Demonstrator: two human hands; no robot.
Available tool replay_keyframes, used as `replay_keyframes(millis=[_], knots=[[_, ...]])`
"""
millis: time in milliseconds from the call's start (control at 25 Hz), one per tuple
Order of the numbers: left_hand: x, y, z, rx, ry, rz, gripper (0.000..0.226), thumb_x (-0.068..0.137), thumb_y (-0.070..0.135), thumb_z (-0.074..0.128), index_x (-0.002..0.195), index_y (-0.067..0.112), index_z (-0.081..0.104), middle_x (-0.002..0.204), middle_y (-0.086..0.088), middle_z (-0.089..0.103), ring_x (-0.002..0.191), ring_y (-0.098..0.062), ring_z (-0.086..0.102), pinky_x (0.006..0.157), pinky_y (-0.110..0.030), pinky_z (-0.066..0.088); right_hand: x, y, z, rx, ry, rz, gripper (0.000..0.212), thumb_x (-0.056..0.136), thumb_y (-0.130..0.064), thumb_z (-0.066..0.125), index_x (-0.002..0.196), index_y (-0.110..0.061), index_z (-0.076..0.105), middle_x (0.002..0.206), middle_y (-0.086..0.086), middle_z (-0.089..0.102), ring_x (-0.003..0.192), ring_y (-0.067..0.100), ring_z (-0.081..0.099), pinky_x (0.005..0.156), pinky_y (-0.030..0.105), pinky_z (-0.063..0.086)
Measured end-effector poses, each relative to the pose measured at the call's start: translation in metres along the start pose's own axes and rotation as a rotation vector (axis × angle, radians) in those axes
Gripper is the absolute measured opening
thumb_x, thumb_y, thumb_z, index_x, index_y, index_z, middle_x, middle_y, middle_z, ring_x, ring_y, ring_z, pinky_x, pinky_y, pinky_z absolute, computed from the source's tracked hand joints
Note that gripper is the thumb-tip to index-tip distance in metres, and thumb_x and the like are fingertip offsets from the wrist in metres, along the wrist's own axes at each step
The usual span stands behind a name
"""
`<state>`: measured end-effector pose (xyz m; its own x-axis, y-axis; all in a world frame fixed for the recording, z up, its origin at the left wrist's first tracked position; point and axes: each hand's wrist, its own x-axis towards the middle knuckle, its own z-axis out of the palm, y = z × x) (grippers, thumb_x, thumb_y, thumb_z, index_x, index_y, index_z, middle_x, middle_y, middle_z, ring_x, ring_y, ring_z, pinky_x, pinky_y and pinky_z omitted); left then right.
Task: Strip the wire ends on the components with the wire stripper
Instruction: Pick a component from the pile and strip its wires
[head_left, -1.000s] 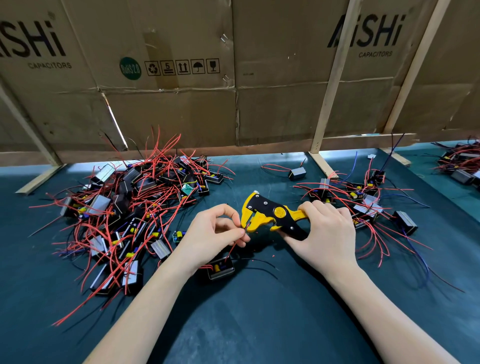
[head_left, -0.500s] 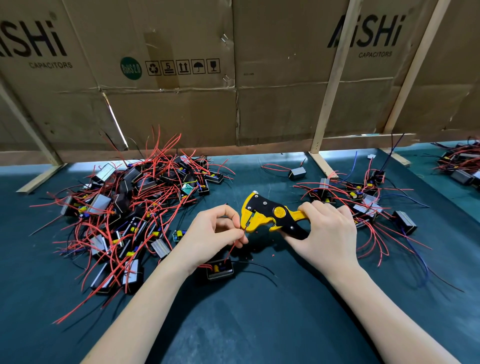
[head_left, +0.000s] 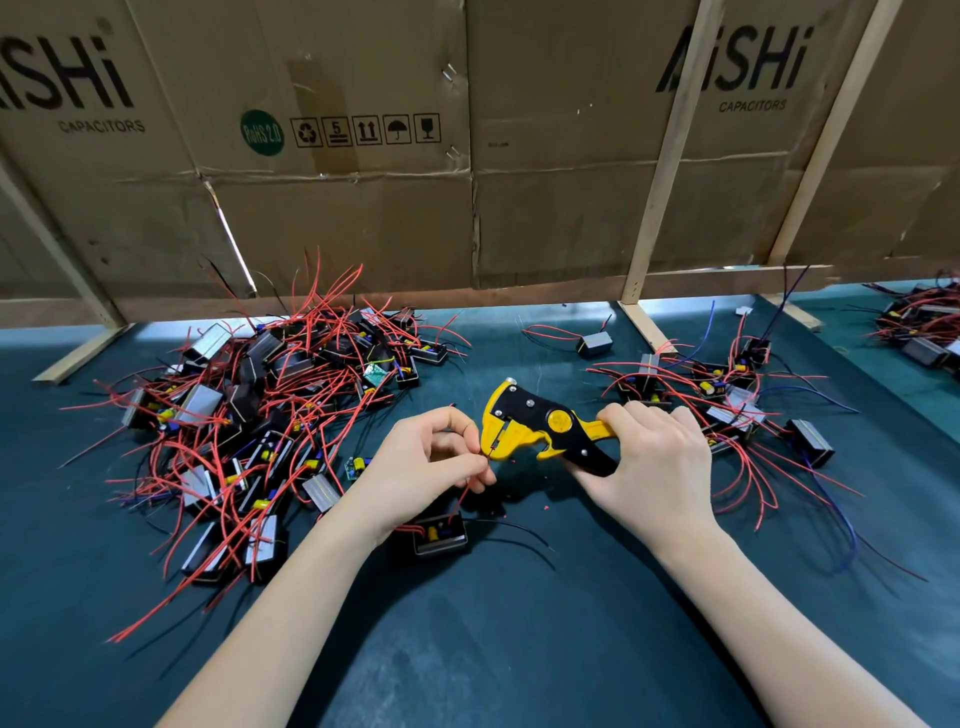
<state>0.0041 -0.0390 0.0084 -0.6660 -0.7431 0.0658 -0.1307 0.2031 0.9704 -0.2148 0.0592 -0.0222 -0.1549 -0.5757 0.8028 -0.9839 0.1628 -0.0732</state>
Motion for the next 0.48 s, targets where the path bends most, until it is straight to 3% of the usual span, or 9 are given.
replay_keyframes(millis=[160, 280, 400, 480], knots=[[-0.0005, -0.0003, -0.001, -0.011, -0.012, 0.004, 0.017, 0.086, -0.011, 0.061, 0.084, 0.005, 0.056, 0.07, -0.012, 0.072, 0.062, -0.018, 0.064, 0.071, -0.03, 0.054, 0.0013, -0.0009, -0.0005, -0.005, 0.019, -0.008, 0.045, 0.065, -0.051, 0.078, 0.061, -0.01, 0.059, 0.053, 0.003, 0.052, 0.047, 0.029, 0.05, 0.052, 0.031, 0.037], [-0.0014, 0.0002, -0.0013, -0.026, -0.03, 0.011, 0.017, 0.086, -0.011, 0.061, 0.084, 0.005, 0.056, 0.065, -0.007, 0.07, 0.065, -0.022, 0.065, 0.071, -0.031, 0.054, 0.0, -0.001, -0.0017, -0.015, 0.052, 0.04, 0.048, 0.064, -0.053, 0.078, 0.053, -0.013, 0.054, 0.047, 0.001, 0.047, 0.039, 0.028, 0.044, 0.044, 0.025, 0.031], [-0.0011, 0.0014, -0.0027, -0.025, -0.045, 0.006, 0.017, 0.086, -0.009, 0.061, 0.083, 0.006, 0.056, 0.068, -0.01, 0.071, 0.062, -0.018, 0.064, 0.067, -0.026, 0.054, -0.001, -0.0034, -0.0007, -0.01, 0.031, 0.091, 0.054, 0.067, -0.065, 0.067, 0.054, -0.015, 0.055, 0.047, 0.0, 0.048, 0.039, 0.029, 0.046, 0.045, 0.024, 0.03], [-0.0008, 0.0018, -0.0022, -0.019, -0.066, 0.008, 0.017, 0.086, -0.007, 0.062, 0.083, 0.008, 0.055, 0.07, -0.011, 0.071, 0.06, -0.017, 0.063, 0.065, -0.024, 0.053, -0.0015, -0.0001, 0.0009, -0.037, 0.027, 0.119, 0.053, 0.066, -0.066, 0.07, 0.061, -0.014, 0.061, 0.053, 0.0, 0.054, 0.046, 0.03, 0.052, 0.05, 0.027, 0.035]])
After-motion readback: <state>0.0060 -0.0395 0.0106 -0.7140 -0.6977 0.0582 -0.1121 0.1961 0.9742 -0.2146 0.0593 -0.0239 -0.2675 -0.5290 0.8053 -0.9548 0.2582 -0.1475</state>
